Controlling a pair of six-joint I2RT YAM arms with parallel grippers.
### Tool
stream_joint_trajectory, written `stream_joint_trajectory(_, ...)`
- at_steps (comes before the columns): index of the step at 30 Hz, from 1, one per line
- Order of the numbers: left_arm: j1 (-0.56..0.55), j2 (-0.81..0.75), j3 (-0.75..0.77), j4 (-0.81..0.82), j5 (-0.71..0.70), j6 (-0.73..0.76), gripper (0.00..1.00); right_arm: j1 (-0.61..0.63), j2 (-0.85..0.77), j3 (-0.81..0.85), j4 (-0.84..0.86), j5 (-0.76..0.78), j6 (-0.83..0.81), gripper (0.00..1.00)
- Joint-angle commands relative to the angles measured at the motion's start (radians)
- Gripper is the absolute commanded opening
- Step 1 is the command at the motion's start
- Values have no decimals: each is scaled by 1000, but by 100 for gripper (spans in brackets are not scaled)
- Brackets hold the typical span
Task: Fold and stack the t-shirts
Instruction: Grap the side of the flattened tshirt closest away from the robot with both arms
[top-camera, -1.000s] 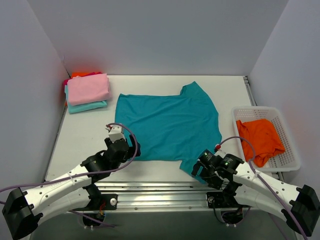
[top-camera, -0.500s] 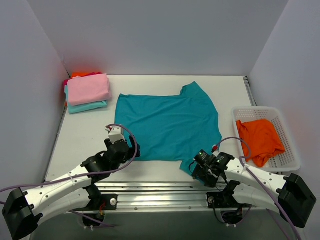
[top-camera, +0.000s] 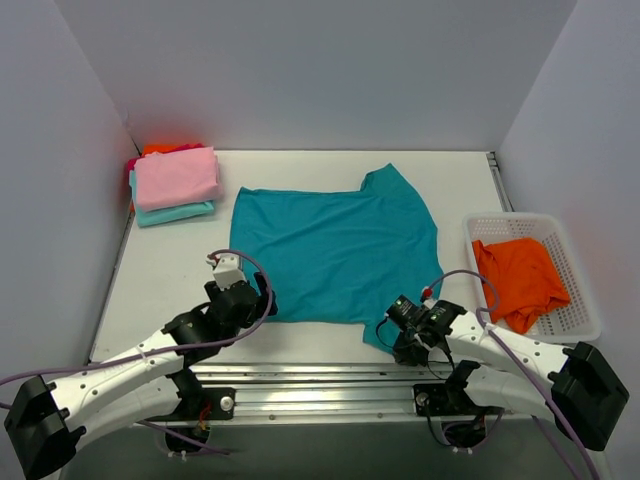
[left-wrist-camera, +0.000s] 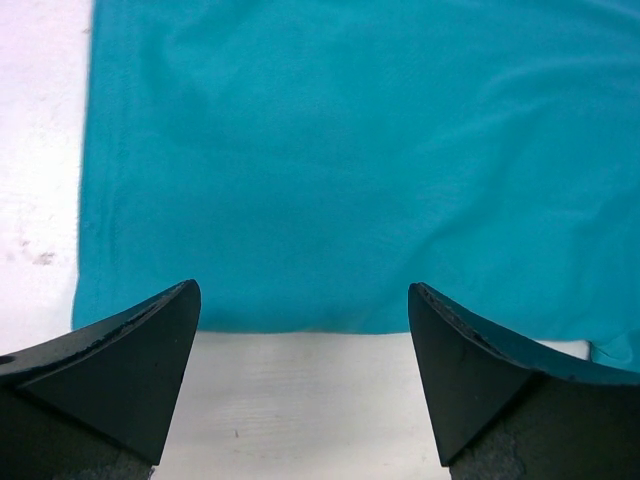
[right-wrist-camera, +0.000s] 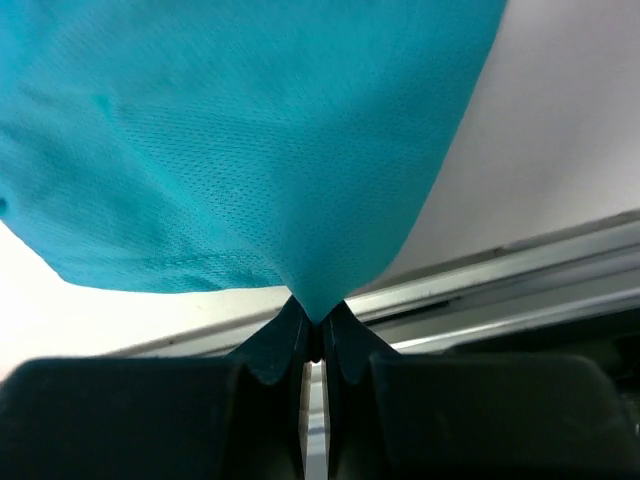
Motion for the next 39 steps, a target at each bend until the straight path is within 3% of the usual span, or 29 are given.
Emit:
stream_joint_trajectory(1,4,13,57,-164,-121,-145,94,-12,-5,63,-58,135,-18,0)
stream_joint_trajectory(2,4,29,83,-280,-152,-202,94,-12,-10,77,-69,164,-23,0)
stream_joint_trajectory(3,7,47,91,-324,-177,-296,94,-14,-11,87,-72,176,-29,0)
stream_joint_trajectory(5,10,107,105,-372,-206,-349,94,-14,-10,114,-60,201,-46,0)
stream_joint_trajectory(15,24,299,125,-393,-203,-592,94,-38,-10,177,34,259,-133,0)
stream_joint_trajectory(22,27,247,59,-390,-225,-668,91,-55,-39,166,46,271,-170,0)
stream_joint_trajectory(33,26,374,40,-321,-192,-711,87,-106,-50,196,19,307,-221,0)
stream_joint_trajectory(39,26,388,34,-323,-214,-725,76,-140,-34,200,31,296,-245,0)
